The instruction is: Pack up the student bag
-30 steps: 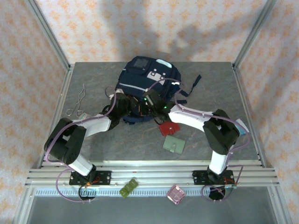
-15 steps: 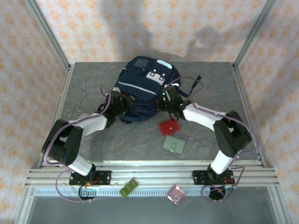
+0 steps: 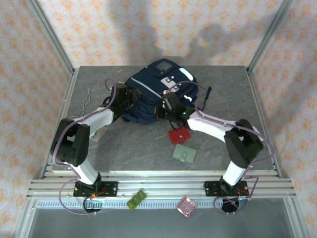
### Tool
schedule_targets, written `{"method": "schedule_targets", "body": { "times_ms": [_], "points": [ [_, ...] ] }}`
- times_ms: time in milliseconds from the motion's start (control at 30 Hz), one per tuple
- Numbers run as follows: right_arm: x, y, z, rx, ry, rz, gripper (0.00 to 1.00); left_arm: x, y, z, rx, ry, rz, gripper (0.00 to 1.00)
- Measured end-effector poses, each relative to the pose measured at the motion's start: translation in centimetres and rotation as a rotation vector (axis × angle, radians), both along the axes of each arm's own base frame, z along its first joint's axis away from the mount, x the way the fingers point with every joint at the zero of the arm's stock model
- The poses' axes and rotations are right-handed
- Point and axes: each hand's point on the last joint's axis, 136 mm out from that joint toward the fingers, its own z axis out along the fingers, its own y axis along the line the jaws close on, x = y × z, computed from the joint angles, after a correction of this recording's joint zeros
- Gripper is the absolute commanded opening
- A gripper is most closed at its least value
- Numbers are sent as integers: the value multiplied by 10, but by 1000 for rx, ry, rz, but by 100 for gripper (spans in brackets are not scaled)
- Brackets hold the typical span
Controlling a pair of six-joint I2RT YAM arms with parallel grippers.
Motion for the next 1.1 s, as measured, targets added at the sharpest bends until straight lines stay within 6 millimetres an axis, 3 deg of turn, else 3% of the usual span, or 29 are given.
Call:
{"method": "schedule_targets", "body": {
  "times_ms": [100, 267, 400, 567, 667, 800, 1000, 1100],
  "points": [
    [0, 8, -2, 6, 12, 15, 0, -13, 5, 4, -9, -18, 10, 46],
    [0, 11, -8, 2, 31, 27, 0, -55, 9, 8, -52, -44, 29, 52],
    [-1, 12, -11, 1, 38, 31, 0, -74, -13, 2, -83, -40, -3, 54],
    [-1, 12, -12, 1, 40, 33, 0, -73, -40, -2, -96, -41, -43, 54],
    [-1, 12, -12, 1, 40, 34, 0, -64, -44, -9, -87, -40, -29, 41],
    [-1, 11, -13, -8, 40, 33, 0, -52, -44, -20, -70, -31, 1, 0],
    [4, 1, -19, -43, 36, 18, 0, -49, -44, -23, -72, -29, 3, 0],
    [17, -19, -23, -62, 49, -25, 0, -48, -41, -23, -76, -29, 6, 0]
  ]
}}
